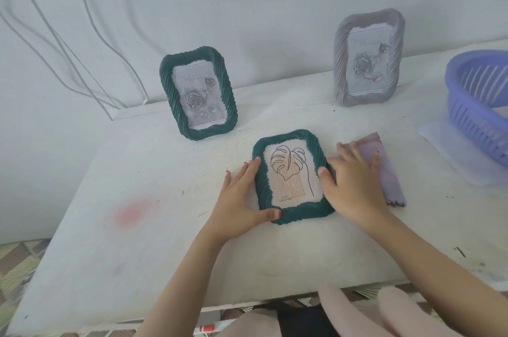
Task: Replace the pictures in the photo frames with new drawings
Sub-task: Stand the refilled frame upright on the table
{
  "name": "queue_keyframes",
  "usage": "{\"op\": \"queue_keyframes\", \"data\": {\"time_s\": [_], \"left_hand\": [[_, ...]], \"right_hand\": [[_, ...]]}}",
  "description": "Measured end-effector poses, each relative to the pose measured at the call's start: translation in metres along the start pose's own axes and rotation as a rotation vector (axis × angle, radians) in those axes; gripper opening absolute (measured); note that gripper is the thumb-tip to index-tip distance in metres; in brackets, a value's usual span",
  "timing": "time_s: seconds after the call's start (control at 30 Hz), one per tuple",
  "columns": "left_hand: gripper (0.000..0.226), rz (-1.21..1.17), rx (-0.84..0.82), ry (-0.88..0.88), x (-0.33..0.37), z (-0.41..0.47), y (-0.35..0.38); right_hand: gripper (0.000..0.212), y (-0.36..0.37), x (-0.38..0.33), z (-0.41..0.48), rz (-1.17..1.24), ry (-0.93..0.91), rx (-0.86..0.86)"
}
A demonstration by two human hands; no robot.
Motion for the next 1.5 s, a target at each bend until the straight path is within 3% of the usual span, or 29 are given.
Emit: {"op": "queue_keyframes", "data": {"time_s": [0.1,0.23,0.37,0.57,0.73,0.9,1.0,1.1,1.5], "left_hand": [[0.092,-0.377,0.022,-0.085,-0.002,-0.001,-0.006],[0.07,-0.752,0.127,-0.08,0.004,-0.004,-0.015],[0.06,-0.903,0.215,-0.065,0.008,0.002,-0.018],[0.049,-0.981,0.212,-0.022,0.022,0.013,-0.031],[0.05,-0.972,0.169,0.037,0.034,0.017,-0.04],[0.056,-0.934,0.108,0.078,0.042,0.023,-0.039],[0.066,-0.952,0.109,0.082,0.044,0.03,-0.044],[0.071,-0.931,0.11,0.103,0.049,0.04,-0.05],[0.08,-0.822,0.125,0.155,0.065,0.11,-0.072]], "right_hand": [[0.026,-0.016,0.002,-0.003,0.343,0.054,0.139],[0.027,-0.018,-0.002,-0.007,0.987,0.265,-0.039],[0.048,-0.026,-0.005,-0.005,1.308,0.25,-0.07],[0.06,-0.029,-0.009,-0.002,1.302,0.133,-0.19],[0.038,-0.038,-0.015,0.006,1.39,0.174,-0.222],[0.043,-0.043,-0.021,0.019,1.392,0.137,-0.259],[0.06,-0.044,-0.023,0.032,1.449,-0.001,-0.215],[0.061,-0.045,-0.021,0.047,1.461,-0.108,-0.132],[0.059,-0.065,-0.031,0.117,1.366,-0.205,-0.077]]}}
Point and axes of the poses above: each hand's wrist, its own z-axis towards the middle knuckle, its own y-axis out of the palm, x = y × z, the point moved 5 cm from there along z, towards the middle knuckle, and after that the axes turned 6 degrees about x, right-handed, at the moved point
